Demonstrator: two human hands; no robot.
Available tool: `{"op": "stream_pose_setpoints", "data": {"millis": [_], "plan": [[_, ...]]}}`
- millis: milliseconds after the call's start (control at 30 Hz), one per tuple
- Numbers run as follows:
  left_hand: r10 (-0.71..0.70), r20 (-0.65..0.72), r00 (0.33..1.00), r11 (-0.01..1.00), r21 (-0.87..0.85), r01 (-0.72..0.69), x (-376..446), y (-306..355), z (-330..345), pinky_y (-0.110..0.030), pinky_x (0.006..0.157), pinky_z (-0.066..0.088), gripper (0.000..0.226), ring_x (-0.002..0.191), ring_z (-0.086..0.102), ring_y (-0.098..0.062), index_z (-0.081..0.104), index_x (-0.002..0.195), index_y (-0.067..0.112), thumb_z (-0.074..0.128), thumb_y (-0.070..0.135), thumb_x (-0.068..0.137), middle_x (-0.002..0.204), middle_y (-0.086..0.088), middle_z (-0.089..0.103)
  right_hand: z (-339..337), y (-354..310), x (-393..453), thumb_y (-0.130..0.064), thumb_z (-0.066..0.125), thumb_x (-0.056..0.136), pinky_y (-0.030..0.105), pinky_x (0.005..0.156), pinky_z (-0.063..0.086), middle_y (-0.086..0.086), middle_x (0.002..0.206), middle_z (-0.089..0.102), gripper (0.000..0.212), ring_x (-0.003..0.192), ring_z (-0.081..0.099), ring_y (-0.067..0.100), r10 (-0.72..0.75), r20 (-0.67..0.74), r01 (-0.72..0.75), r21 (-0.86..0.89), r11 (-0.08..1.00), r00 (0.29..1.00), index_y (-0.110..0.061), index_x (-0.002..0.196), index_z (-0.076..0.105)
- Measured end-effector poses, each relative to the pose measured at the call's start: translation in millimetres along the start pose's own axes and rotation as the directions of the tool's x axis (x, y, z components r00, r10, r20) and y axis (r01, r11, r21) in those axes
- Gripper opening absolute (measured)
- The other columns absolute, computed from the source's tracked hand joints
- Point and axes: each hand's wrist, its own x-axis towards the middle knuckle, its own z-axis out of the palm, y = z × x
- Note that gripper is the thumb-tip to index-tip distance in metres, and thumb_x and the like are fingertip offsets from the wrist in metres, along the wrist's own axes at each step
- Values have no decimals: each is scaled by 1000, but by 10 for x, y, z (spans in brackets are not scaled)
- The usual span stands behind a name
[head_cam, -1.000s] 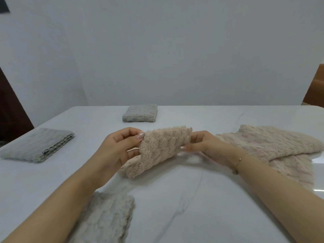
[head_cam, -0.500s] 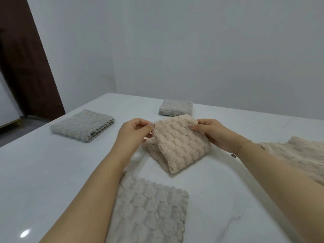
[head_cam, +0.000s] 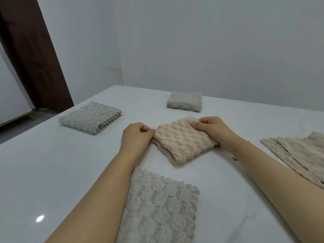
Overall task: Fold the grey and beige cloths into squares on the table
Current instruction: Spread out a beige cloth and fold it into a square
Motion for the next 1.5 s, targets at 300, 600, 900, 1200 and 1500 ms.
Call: {"op": "stream_pose_setpoints", "data": {"millis": [300,600,900,1200,1500], "plan": [[11,-55,998,997,82,-7,-25,7,-22,-23,64,41,3,83,59,-15,64,86,16,63,18,85,81,5,63,-58,-27,-57,-23,73,80,25,89,51,3,99,74,21,92,67,15,56,27,-59,97,994,998,-18,101,71],[410,284,867,842,247,-479,-300,377,115,-37,104,36,34,120,47,-12,49,130,27,42,38,98,130,8,53,-299,-119,-271,-23,66,87,23,95,43,-5,111,69,48,99,65,0,62,215,-65,5,998,975,-29,131,50],[77,587,806,750,499,-434,-292,142,296,-48,116,-15,51,144,-16,-4,1,150,39,11,48,100,159,13,-12,-319,59,-381,-15,72,74,30,98,46,11,102,72,60,101,67,21,-1,207,-30,148,988,978,-20,130,52],[44,605,795,761,496,-419,-286,159,290,-48,115,-16,74,142,-18,-1,2,149,43,32,70,87,158,16,-13,-310,150,-336,-23,70,84,30,90,42,-4,57,59,38,77,55,16,-23,149,26,-14,1000,989,-21,121,61],[65,587,807,771,484,-415,-303,151,307,-49,115,-16,46,142,-18,-1,1,143,54,4,53,97,158,16,-13,-153,295,-392,-26,70,84,22,71,42,-2,66,61,30,61,53,5,-191,-135,165,-179,970,972,-21,112,60]]}}
